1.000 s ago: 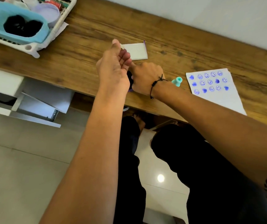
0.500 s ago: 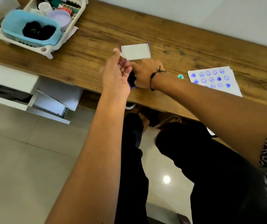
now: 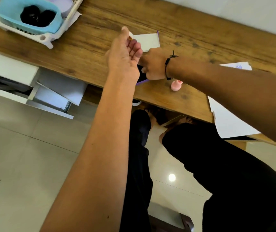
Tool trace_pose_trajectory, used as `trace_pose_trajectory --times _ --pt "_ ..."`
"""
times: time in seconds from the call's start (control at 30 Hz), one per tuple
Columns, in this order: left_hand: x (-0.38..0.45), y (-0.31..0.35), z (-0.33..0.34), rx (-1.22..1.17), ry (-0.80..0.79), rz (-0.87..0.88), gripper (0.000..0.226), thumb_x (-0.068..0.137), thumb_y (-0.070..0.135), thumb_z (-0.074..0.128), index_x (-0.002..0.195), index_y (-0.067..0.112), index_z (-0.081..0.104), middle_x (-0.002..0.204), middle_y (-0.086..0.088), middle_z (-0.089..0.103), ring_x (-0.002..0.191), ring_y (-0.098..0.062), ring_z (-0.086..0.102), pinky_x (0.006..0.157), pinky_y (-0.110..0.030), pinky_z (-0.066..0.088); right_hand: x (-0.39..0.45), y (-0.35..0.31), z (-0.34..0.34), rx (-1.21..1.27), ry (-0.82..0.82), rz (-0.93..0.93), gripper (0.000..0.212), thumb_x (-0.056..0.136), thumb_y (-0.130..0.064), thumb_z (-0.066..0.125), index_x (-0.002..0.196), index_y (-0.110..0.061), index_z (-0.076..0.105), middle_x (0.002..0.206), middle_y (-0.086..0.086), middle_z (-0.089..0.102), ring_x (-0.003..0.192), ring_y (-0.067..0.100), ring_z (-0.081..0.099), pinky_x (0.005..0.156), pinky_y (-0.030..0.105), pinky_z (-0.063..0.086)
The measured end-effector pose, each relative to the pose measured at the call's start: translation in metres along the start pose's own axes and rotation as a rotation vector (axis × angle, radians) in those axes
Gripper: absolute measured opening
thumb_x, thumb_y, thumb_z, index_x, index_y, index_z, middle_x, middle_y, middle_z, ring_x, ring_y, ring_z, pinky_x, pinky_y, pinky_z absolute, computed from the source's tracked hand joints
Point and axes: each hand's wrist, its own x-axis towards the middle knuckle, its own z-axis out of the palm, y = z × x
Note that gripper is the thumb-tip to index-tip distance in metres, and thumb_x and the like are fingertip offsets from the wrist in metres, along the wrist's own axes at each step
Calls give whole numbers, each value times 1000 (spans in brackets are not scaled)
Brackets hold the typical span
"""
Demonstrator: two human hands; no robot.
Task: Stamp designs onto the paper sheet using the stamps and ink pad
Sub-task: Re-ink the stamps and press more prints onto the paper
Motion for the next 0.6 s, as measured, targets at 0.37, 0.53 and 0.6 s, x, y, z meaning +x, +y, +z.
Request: trace_pose_trajectory --times 0.37,0.53,0.6 --pt "-4 -7 2 41 16 11 23 88 25 60 77 5 58 61 -5 56 41 -8 54 44 -17 48 -16 1 -12 71 77 90 34 91 -22 46 120 -6 49 120 24 58 107 40 55 71 33 37" --pt "-23 -22 12 109 -99 -17 23 88 22 60 72 7 54 62 -7 57 44 -11 55 47 -19 49 -83 38 -40 423 400 344 28 84 -25 56 101 -5 67 107 19 65 96 26 61 71 31 38" --pt "-36 -35 24 184 -219 -74 24 90 20 57 71 6 53 65 -9 58 47 -13 58 49 -20 50 -120 54 -33 480 373 443 24 82 -21 57 92 -4 70 88 19 64 63 8 59 61 26 40"
